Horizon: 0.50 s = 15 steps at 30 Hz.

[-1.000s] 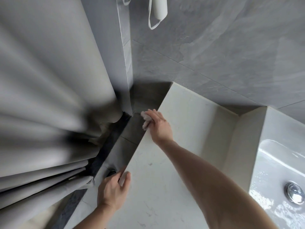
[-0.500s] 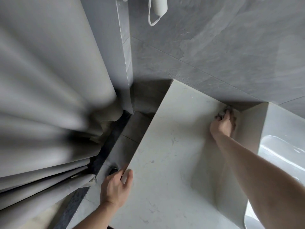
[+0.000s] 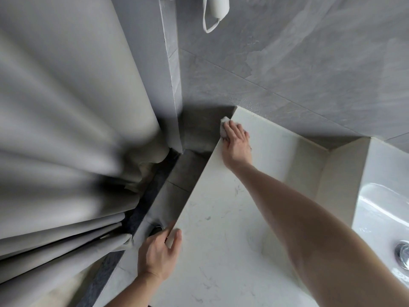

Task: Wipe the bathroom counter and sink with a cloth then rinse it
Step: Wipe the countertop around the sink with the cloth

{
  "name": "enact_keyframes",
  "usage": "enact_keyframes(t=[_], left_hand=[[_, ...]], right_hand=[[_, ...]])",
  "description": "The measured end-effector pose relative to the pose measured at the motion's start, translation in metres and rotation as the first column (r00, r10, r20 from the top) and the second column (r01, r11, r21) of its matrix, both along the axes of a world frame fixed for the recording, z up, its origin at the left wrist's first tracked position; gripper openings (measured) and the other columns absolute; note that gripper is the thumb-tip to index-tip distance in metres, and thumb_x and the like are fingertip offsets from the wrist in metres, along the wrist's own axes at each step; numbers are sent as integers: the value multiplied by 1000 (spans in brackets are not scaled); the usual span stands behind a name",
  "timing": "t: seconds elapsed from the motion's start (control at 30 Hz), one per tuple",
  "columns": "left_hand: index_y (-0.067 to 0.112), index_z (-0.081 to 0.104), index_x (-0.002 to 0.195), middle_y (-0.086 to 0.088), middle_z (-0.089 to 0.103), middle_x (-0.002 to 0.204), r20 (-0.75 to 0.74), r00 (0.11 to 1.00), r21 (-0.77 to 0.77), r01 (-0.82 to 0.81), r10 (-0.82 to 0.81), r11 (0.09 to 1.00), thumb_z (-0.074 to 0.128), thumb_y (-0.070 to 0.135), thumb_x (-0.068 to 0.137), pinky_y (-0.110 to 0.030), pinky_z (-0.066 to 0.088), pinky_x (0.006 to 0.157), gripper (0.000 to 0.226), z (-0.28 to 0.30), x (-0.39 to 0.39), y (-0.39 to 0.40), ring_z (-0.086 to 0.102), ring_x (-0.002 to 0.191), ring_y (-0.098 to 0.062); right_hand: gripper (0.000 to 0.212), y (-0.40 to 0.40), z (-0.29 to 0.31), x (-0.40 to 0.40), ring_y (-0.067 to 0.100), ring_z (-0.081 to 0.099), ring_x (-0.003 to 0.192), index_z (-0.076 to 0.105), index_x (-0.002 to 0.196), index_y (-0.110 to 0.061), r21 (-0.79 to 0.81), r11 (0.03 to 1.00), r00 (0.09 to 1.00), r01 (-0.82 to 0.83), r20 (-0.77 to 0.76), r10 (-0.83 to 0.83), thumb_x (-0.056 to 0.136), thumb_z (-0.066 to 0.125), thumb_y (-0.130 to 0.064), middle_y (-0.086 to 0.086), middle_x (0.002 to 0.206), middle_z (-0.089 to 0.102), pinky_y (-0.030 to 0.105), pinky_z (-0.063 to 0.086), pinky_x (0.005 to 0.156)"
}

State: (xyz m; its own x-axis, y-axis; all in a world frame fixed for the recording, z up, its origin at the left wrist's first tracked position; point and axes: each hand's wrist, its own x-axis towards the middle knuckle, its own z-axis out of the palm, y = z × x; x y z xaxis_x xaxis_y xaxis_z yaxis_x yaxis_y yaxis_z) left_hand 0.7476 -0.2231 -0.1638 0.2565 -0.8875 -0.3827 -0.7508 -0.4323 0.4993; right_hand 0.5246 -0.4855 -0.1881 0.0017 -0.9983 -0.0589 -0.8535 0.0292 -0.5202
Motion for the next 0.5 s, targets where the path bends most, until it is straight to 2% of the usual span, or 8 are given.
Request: enact_keyframes(t=[0.1,0.27,0.4,0.5], left_hand=[[43,68,106,8,75,90,1,1000,16,12,-12,1000,47,53,97,-31,46,67,25,-3,2,1,67,87,-24],[40,71,107,4,76,94,20,999,13,26,-27,1000,46,54,96,-32,49,69,30,-7,2,2,68,91,-26],[41,72,109,4,76,97,27,999,12,23,-24,1000,47,53,97,-33,47,70,30,-6,1,1,68,94,-27],[41,72,110,3,76,97,37,999,6,27,-27,1000,47,53,97,-33,47,71,30,-5,1,1,68,94,-27]], right_hand=[[55,10,-4,-32,28,19,157,38,158,-20,12,1000,998,-2,-58,2,103,39,-24,5,168,29,41,9,129],[63,36,-8,-116,35,26,152,36,157,-13,-2,958,942,288,-181,-283,98,39,-37,13,165,33,46,15,124],[73,51,-8,-167,36,30,148,38,155,-14,-8,860,843,510,-196,-501,90,40,-47,13,162,37,50,20,123],[78,50,-9,-171,36,27,150,36,156,-16,19,799,781,601,-224,-582,87,39,-52,11,163,34,51,16,123]])
